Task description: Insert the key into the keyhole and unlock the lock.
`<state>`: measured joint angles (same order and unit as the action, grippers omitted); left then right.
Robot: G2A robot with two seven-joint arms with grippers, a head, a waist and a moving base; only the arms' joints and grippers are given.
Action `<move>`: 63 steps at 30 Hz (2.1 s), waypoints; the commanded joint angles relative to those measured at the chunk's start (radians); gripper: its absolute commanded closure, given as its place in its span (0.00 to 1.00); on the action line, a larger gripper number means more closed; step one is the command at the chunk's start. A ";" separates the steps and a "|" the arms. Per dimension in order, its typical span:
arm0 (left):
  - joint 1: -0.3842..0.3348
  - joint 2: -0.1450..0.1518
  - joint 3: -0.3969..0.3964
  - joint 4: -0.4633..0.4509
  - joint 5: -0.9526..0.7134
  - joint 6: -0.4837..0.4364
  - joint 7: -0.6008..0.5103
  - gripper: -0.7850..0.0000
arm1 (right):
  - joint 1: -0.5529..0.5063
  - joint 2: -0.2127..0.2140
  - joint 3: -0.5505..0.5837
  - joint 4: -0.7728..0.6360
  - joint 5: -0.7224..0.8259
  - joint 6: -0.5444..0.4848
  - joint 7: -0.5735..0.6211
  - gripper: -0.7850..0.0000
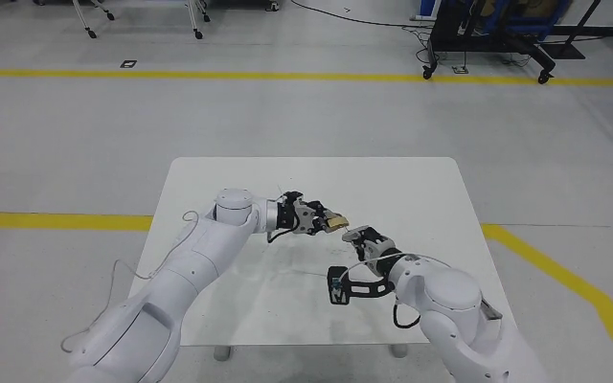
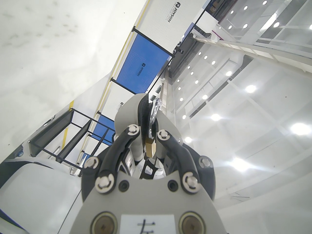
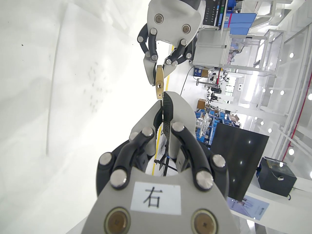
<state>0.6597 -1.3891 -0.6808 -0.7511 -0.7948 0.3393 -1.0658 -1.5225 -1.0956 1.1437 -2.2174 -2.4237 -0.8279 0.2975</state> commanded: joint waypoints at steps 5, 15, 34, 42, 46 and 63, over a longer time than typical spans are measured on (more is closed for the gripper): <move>0.010 0.001 -0.011 -0.017 0.014 0.008 0.005 1.00 | 0.026 0.000 -0.029 0.007 -0.034 -0.031 0.000 1.00; 0.020 0.002 -0.025 -0.029 0.036 0.022 -0.001 1.00 | 0.059 -0.010 -0.048 0.048 -0.017 -0.044 0.043 1.00; 0.027 -0.002 -0.054 -0.028 0.050 0.032 -0.009 1.00 | 0.054 -0.009 -0.064 0.034 -0.060 -0.058 0.048 1.00; 0.028 -0.007 -0.051 -0.036 0.074 0.040 -0.003 1.00 | 0.073 -0.021 -0.100 0.048 -0.070 -0.063 0.115 1.00; 0.029 -0.009 -0.055 -0.037 0.082 0.037 0.020 1.00 | 0.079 -0.029 -0.114 0.047 -0.066 -0.064 0.155 1.00; 0.057 -0.008 -0.095 -0.072 0.088 0.046 0.106 1.00 | 0.120 -0.073 -0.178 0.086 -0.031 -0.056 0.349 1.00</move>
<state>0.7178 -1.3977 -0.7751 -0.8237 -0.7102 0.3834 -0.9586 -1.4046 -1.1673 0.9656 -2.1329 -2.4584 -0.8856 0.6388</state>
